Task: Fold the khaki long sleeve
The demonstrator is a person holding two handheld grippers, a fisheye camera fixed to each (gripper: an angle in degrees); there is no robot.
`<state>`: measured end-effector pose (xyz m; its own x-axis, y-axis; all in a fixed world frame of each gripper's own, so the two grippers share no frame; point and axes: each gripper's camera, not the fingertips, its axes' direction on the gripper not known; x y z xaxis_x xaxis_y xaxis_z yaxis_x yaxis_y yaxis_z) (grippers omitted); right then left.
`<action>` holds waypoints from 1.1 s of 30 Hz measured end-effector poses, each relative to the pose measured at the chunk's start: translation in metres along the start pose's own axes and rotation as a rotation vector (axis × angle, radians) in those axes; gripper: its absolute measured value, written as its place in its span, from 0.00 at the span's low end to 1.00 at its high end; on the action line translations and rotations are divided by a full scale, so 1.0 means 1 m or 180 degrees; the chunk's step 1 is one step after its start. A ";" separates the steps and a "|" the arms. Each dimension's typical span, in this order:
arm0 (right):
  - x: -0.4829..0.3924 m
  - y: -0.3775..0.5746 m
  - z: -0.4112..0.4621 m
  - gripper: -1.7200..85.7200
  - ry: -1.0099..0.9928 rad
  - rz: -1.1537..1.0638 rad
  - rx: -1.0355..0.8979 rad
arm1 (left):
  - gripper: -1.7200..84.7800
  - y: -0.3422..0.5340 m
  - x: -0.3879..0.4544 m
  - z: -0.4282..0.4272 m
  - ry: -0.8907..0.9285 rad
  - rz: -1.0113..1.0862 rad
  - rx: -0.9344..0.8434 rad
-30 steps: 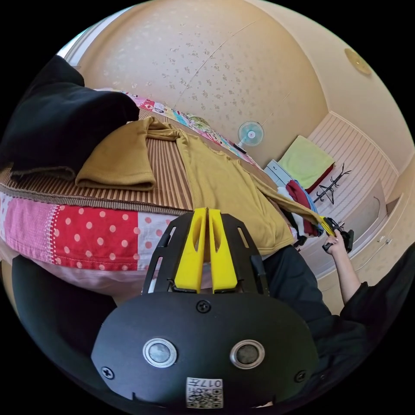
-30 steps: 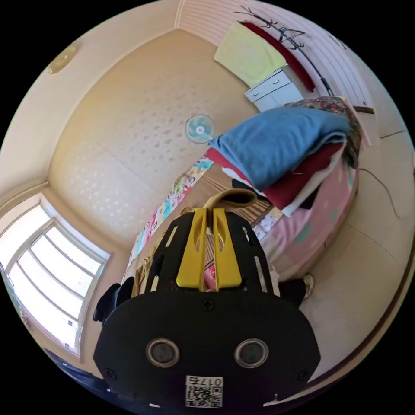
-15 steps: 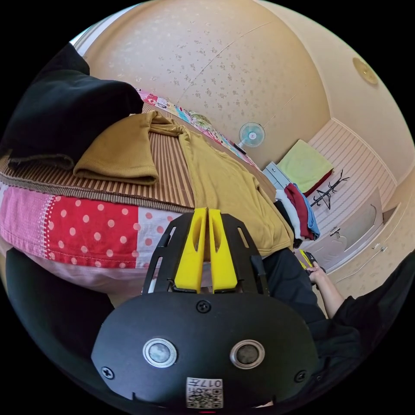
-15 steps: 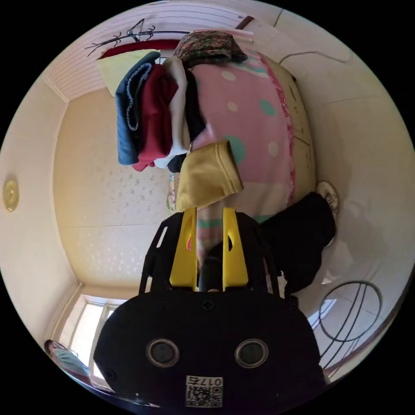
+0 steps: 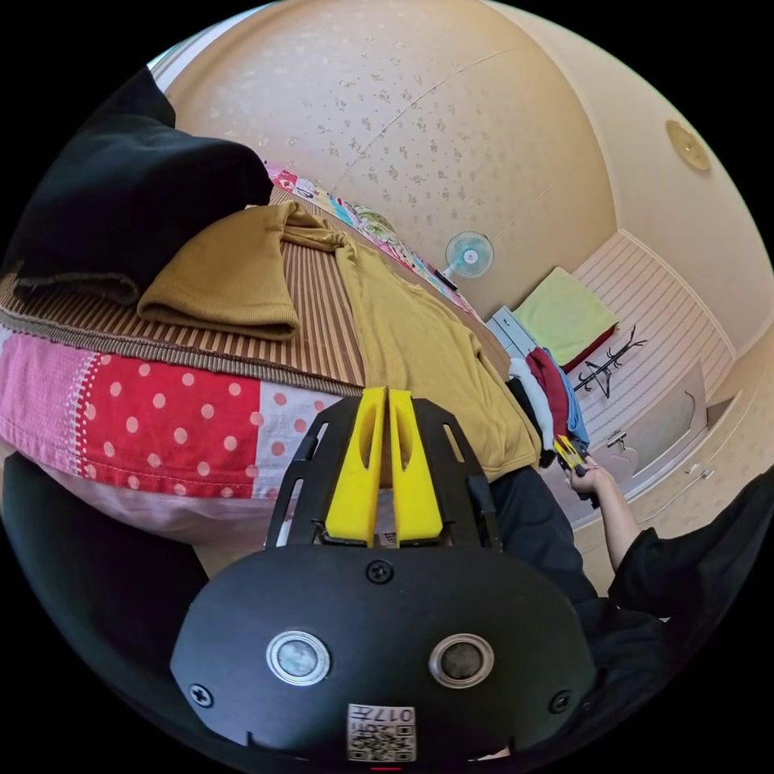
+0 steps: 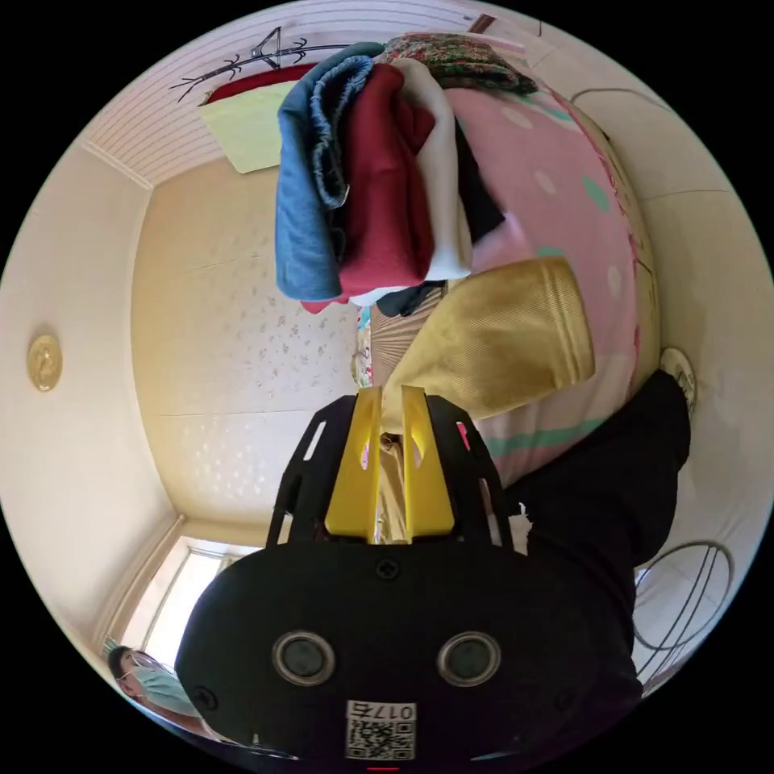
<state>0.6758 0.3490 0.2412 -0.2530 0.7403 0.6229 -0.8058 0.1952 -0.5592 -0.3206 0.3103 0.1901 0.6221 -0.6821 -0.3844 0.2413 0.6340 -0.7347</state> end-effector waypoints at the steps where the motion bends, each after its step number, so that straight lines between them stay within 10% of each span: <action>1: 0.010 0.001 -0.004 0.10 -0.0082 0.0136 -0.0016 | 0.01 0.000 -0.001 -0.001 0.0011 -0.0013 0.0001; 21: 0.113 0.026 0.003 0.11 -0.0351 0.0864 0.0248 | 0.01 -0.001 -0.016 -0.016 0.0067 -0.0078 0.0020; 33: -0.174 0.097 0.178 0.05 0.0981 -0.2294 0.0490 | 0.01 -0.004 -0.015 -0.015 0.0039 -0.0041 0.0011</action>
<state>0.5465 0.1244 0.1758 0.4998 0.6146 0.6104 -0.7851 0.6190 0.0196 -0.3419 0.3128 0.1904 0.6097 -0.6946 -0.3818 0.2516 0.6264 -0.7378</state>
